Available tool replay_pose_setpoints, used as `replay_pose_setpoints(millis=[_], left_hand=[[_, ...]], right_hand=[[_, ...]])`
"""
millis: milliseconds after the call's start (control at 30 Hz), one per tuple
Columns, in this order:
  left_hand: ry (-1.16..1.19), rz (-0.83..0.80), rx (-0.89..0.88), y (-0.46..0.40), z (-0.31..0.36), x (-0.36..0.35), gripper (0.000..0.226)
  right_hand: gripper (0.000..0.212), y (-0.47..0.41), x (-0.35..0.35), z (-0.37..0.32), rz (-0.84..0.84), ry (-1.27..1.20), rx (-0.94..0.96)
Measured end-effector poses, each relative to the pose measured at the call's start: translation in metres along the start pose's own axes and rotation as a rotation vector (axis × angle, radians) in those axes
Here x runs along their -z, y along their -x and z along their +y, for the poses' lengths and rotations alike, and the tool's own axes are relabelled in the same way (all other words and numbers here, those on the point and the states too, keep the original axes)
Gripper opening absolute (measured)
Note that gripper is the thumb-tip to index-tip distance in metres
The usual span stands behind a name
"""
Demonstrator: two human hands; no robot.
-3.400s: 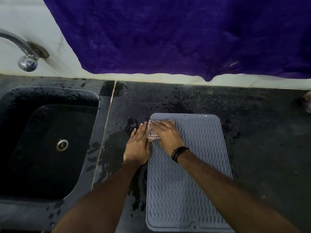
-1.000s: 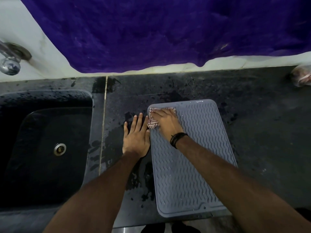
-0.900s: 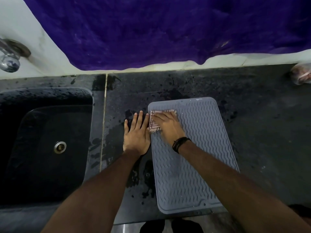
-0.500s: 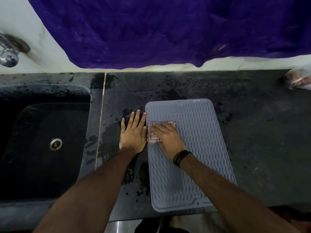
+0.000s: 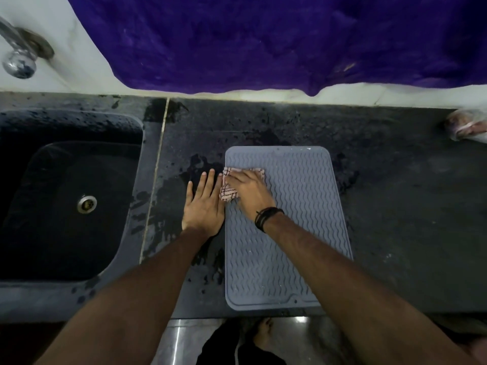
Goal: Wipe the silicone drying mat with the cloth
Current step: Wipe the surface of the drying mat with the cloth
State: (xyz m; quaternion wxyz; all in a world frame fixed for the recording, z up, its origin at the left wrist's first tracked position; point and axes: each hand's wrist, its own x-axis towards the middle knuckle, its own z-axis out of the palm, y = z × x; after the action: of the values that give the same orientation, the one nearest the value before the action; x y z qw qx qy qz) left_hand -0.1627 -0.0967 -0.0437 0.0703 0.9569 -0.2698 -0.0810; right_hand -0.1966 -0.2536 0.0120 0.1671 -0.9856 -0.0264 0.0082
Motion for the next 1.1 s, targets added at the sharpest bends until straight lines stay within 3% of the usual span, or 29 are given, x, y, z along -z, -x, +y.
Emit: replay_pose_setpoints(millis=[200, 367, 567, 900, 1100], left_hand=[[0.011, 0.002, -0.013, 0.002, 0.0, -0.001, 0.066], [0.056, 0.007, 0.019, -0.001, 0.0, -0.002, 0.063], [0.045, -0.002, 0.008, -0.003, 0.0, -0.002, 0.061], [0.051, 0.002, 0.011, -0.001, 0.0, -0.001, 0.06], [0.062, 0.02, 0.01, -0.002, -0.001, -0.003, 0.062]], right_hand=[[0.062, 0.032, 0.004, -0.006, -0.045, -0.078, -0.004], [0.059, -0.01, 0.018, 0.004, 0.145, -0.099, -0.104], [0.053, -0.04, 0.017, 0.015, -0.064, 0.116, -0.073], [0.061, 0.032, 0.002, -0.002, -0.064, 0.078, 0.003], [0.058, 0.015, 0.019, 0.009, 0.026, 0.003, -0.039]])
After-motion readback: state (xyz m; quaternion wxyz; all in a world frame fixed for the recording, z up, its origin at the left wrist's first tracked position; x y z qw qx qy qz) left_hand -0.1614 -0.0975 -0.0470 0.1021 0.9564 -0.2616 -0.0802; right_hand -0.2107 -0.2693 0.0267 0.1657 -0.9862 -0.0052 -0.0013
